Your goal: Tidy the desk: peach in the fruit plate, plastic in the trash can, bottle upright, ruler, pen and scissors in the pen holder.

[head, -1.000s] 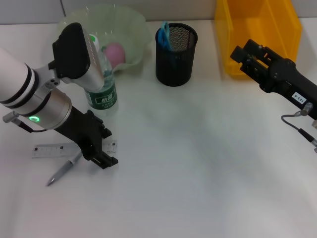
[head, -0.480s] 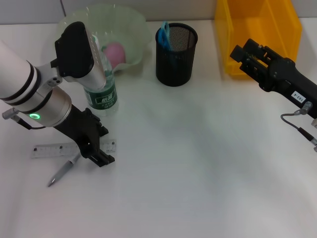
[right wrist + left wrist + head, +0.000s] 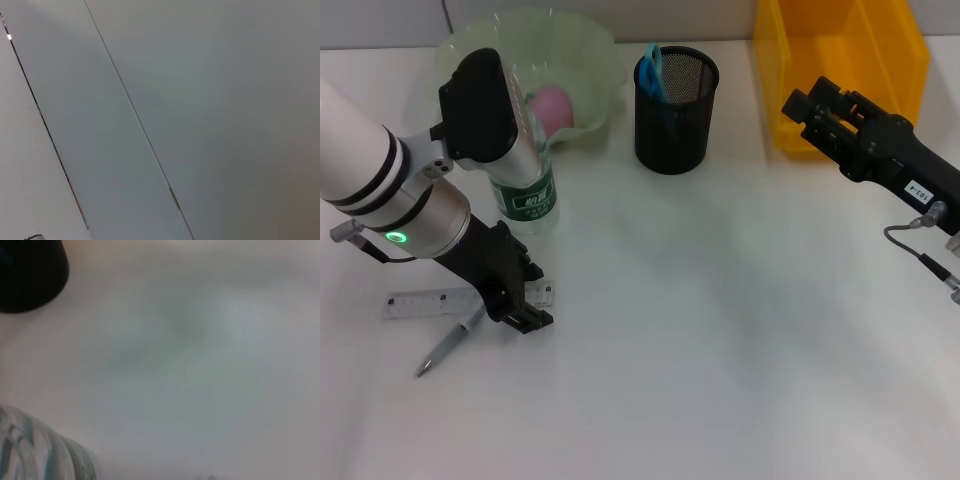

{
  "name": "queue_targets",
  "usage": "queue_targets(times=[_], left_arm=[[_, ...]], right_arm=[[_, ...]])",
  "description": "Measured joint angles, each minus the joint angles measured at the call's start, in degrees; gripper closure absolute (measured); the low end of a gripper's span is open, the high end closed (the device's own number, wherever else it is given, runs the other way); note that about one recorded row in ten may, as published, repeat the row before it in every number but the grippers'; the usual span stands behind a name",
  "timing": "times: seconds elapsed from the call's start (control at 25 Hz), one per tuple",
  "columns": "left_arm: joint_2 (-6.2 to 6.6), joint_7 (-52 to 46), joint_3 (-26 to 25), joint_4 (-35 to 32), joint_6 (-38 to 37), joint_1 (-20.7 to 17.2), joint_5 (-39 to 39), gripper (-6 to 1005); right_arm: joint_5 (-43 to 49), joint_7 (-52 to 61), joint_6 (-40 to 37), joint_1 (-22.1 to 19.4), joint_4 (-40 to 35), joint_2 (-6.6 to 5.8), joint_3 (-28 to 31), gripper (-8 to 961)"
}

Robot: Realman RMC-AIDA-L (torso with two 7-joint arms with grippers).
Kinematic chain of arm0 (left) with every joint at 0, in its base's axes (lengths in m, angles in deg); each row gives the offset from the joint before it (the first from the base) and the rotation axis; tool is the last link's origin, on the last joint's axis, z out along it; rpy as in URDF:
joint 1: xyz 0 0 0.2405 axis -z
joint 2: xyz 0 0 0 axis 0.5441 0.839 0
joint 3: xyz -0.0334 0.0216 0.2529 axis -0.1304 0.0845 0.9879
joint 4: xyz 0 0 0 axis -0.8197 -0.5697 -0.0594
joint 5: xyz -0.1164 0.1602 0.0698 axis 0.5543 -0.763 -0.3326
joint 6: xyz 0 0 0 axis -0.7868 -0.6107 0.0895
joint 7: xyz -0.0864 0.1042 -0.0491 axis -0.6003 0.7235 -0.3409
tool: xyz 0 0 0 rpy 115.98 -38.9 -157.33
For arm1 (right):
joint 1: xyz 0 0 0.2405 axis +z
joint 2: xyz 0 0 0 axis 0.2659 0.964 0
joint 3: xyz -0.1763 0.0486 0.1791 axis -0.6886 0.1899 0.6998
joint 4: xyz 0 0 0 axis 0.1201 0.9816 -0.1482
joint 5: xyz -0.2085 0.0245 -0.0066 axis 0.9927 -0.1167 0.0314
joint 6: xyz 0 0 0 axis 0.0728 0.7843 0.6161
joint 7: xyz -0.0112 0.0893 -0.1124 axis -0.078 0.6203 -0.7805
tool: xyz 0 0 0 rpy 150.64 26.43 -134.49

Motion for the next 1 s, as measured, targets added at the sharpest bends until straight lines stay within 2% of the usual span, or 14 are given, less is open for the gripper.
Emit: queue_targets(times=[0.28, 0.4, 0.84, 1.0], left_arm=[[-0.01, -0.03, 0.14, -0.47, 0.34, 0.03, 0.14, 424], [-0.01, -0.02, 0.14, -0.35, 0.66, 0.07, -0.06, 492], [-0.01, -0.11, 0.09, 0.04, 1.20, 0.77, -0.14, 584], [-0.01, -0.11, 0.09, 0.19, 1.52, 0.93, -0.13, 582]], right_arm=[[0.00, 0.00, 0.98, 0.44, 0.39, 0.00, 0.00, 365], [0.00, 0.00, 1.14, 0.64, 0.45, 0.00, 0.00, 365], [-0.14, 0.00, 2.12, 1.18, 0.33, -0.09, 0.00, 364], [-0.18, 0.00, 2.83, 1.58, 0.40, -0.09, 0.00, 364]])
